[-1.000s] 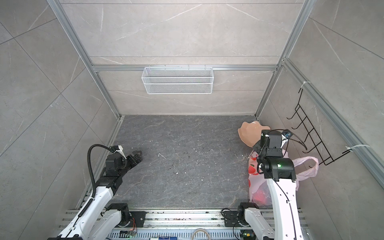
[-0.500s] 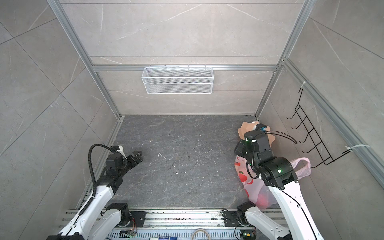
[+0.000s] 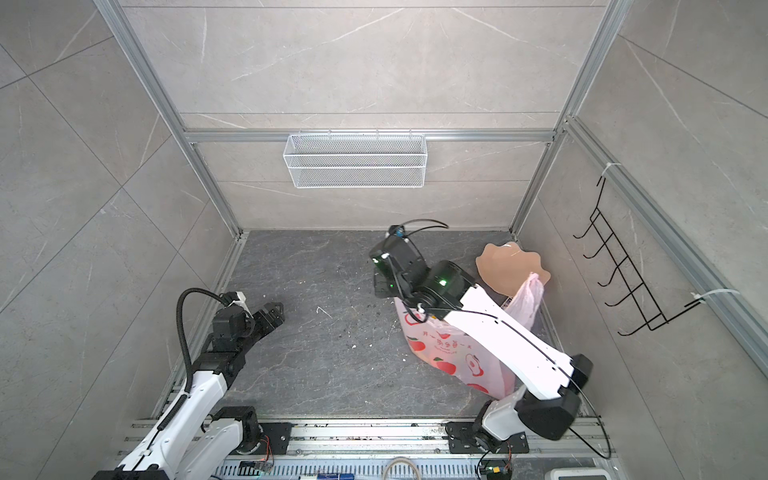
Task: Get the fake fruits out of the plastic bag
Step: 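Lift and carry the pink bag to the table centre with the right gripper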
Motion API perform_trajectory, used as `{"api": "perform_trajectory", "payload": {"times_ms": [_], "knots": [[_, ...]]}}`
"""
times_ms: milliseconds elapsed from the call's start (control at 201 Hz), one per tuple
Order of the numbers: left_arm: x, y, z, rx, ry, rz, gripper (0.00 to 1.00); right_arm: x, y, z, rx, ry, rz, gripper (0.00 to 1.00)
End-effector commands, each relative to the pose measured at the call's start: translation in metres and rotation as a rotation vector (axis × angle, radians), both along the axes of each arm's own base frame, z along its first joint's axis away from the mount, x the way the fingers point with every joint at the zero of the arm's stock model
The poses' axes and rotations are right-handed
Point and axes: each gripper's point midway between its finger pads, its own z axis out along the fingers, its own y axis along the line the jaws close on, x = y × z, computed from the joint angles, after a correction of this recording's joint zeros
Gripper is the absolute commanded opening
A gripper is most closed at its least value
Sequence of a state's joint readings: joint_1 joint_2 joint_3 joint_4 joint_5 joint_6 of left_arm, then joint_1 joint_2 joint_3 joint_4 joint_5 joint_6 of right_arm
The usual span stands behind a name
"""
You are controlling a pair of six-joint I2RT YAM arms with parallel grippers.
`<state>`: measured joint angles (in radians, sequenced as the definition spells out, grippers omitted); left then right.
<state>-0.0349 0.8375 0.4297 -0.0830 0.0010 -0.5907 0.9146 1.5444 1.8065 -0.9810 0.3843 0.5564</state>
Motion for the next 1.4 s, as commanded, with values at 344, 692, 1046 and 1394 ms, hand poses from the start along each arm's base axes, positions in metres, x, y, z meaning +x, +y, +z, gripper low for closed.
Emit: {"api": "perform_trajectory", "payload": {"times_ms": [344,692,1046,1394], "knots": [[-0.003,0.006,0.006,0.031,-0.027,0.024,0.99,0.004,0.169,0.023,-0.003,-0.074,0.338,0.0],[-0.004,0.01,0.007,0.039,-0.026,0.043,1.0,-0.011,0.164,0.027,-0.054,-0.084,0.357,0.31],[-0.017,0.007,0.027,-0.051,0.062,0.084,0.99,-0.053,0.115,0.078,0.018,-0.186,0.368,0.81],[-0.048,-0.007,0.175,0.076,-0.042,-0.107,0.99,-0.06,0.016,0.079,0.022,-0.309,0.148,0.83]]}}
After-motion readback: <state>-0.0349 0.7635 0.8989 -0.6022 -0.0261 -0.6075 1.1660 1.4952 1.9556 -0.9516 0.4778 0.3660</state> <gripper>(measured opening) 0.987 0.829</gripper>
